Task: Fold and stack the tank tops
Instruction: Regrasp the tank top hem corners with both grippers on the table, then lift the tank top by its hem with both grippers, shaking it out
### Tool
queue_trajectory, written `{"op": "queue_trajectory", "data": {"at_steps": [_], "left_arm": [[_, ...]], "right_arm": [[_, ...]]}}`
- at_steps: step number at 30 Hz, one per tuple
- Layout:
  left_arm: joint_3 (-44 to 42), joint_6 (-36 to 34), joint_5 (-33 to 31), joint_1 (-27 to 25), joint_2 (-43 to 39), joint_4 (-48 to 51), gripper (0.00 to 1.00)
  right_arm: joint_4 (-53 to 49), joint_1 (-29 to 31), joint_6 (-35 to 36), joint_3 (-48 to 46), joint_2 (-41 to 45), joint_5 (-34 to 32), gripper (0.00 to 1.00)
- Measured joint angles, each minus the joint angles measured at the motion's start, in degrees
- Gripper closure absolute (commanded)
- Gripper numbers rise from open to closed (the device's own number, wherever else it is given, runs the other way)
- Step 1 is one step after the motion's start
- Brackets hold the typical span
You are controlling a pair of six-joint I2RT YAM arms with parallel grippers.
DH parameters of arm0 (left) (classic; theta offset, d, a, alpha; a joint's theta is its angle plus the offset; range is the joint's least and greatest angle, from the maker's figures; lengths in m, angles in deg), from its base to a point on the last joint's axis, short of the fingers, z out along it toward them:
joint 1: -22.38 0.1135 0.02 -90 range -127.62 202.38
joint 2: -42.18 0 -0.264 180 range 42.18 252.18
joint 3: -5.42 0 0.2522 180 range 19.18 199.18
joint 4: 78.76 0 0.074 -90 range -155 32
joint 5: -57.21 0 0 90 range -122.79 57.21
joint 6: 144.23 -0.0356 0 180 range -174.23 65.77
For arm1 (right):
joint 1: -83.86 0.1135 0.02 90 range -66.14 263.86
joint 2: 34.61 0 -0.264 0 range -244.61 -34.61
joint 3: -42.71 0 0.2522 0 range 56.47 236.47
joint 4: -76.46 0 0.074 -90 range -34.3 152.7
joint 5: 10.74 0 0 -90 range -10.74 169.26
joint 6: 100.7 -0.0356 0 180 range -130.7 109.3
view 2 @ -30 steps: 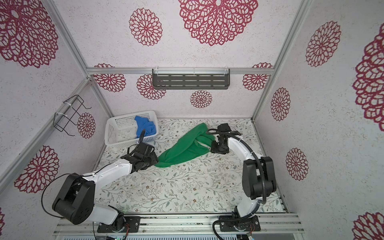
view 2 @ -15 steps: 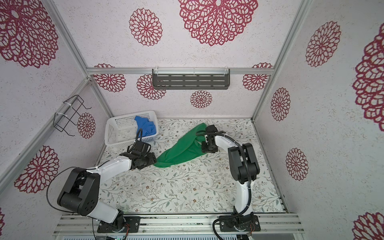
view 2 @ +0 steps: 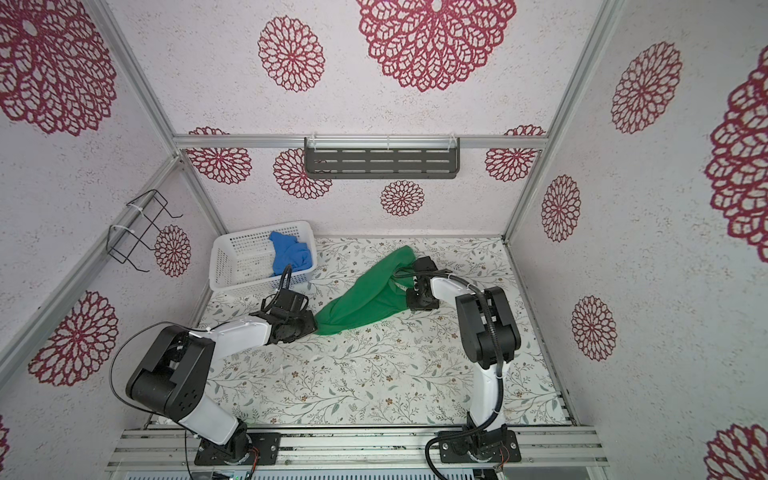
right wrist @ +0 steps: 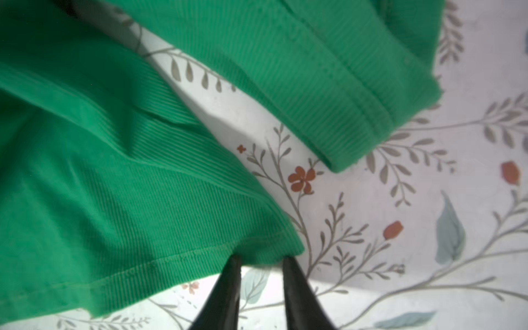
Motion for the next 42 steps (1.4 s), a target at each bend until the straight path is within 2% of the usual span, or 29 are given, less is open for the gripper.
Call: {"op": "queue_trajectory", "data": {"at_steps": [4, 7, 11, 15, 21, 24, 28, 33, 38, 42], "left_arm": [[0.31, -0.96, -1.33, -0.13, 1.09, -0.94, 0.81], [0.68, -1.60, -1.29, -0.24, 1.33, 0.13, 1.00], [2.19, -1.99, -0.70, -0.35, -1.09, 3.61, 1.00], [6.16, -2.43, -0.63, -1.11, -9.73, 9.22, 1.00], [13.77, -2.89, -2.64, -5.53, -24.30, 16.85, 1.00], [19.45, -4.50, -6.91, -8.76, -28.41, 23.67, 1.00], [33.42, -8.68, -16.81, -15.67, -29.16, 31.41, 1.00], [46.93, -15.08, -24.11, -21.33, -29.44, 34.18, 1.00], [59.32, -21.14, -28.00, -23.93, -26.12, 37.40, 1.00], [62.36, -25.35, -28.89, -22.71, -24.02, 38.23, 1.00]], "right_arm": [[2.34, 0.00, 0.09, -3.15, 1.88, 0.59, 1.00], [1.99, 0.07, 0.04, -6.12, 4.55, 0.98, 1.00], [-1.62, 0.07, 0.28, -7.56, 10.12, 0.79, 1.00], [-6.86, 0.24, 0.74, -6.88, 19.34, 0.44, 1.00], [-16.33, 0.98, 0.70, -4.17, 33.07, 0.44, 1.00], [-21.88, 1.60, 0.66, -0.87, 37.48, 0.39, 1.00], [-28.17, 1.95, 0.17, 9.33, 41.33, -0.33, 1.00], [-32.09, 1.95, 0.07, 22.38, 43.98, -0.83, 1.00], [-34.16, 1.95, 0.24, 29.79, 44.63, 0.13, 1.00], [-34.16, 1.95, 0.81, 31.15, 43.89, 1.44, 1.00]]}}
